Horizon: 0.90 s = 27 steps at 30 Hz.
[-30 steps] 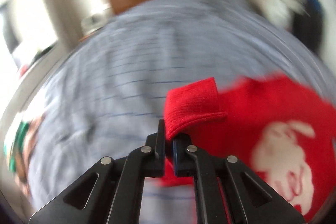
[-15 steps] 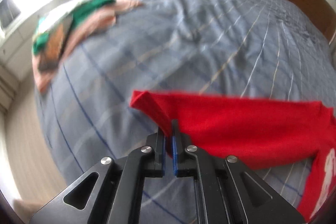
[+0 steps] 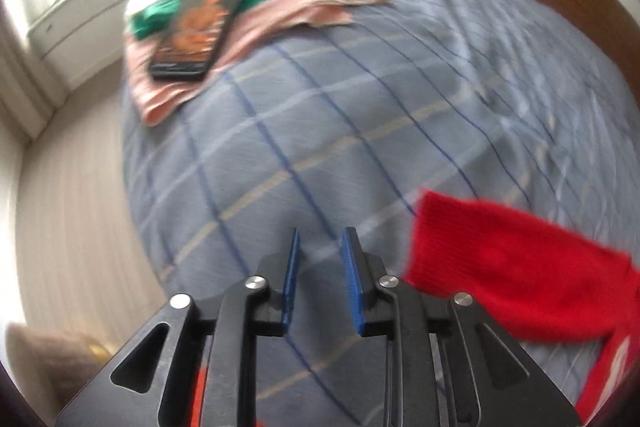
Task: Fold small clothes
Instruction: 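Pull the sleeve outward with the left gripper and release it, then move both grippers back to the ribbed hem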
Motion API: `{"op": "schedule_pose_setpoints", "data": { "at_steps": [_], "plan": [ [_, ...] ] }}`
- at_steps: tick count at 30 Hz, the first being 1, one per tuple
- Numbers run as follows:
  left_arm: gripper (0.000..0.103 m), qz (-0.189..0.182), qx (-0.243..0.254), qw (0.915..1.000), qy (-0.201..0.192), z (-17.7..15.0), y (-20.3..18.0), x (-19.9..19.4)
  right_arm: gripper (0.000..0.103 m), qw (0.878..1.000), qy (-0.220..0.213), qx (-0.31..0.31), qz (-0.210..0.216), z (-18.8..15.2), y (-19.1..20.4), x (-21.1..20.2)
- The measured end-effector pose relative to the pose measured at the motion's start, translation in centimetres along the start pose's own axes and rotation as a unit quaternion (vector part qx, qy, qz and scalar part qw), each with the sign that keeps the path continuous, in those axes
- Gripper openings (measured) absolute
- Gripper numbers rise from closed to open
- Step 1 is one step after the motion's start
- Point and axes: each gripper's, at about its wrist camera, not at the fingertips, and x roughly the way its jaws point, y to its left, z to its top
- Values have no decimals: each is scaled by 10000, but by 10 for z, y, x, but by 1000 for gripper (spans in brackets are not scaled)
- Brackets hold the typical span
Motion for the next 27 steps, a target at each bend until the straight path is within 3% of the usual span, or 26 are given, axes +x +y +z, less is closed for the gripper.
{"op": "schedule_pose_setpoints", "data": {
  "at_steps": [3, 4, 5, 9, 12, 17, 21, 23, 25, 27],
  "plan": [
    [33, -258, -85, 9994, -194, 1, -2, -10, 56, 10000, 8, -12, -19, 0, 0, 0],
    [42, -404, 37, 9989, -247, 1, -10, -13, 56, 10000, 13, -18, -30, 0, 0, 1],
    [49, -544, 204, 9979, -285, 0, -20, -15, 56, 10000, 16, -28, -41, 0, 1, 1],
    [57, -937, 1428, 9842, -463, -21, -83, -19, 56, 9999, 37, -80, -113, 0, 3, 3],
    [56, -551, 1920, 9797, -189, -33, -108, 5, 57, 9998, 44, -104, -147, 0, 5, 3],
    [56, 328, 1416, 9891, -243, -27, -77, 17, 57, 9999, 26, -84, -107, 0, 4, 3],
    [62, 506, 1509, 9869, -252, -21, -65, 24, 57, 9999, 35, -63, -95, -1, 3, 4],
    [69, 586, 1493, 9867, -265, -19, -62, 26, 57, 9999, 35, -59, -90, -1, 2, 4],
    [80, 642, 1237, 9901, -195, -15, -55, 26, 57, 10000, 19, -38, -61, -1, 1, 4],
    [83, 587, 991, 9933, -128, -12, -46, 27, 57, 10000, -9, 8, -19, -1, -1, 3]
  ]
}}
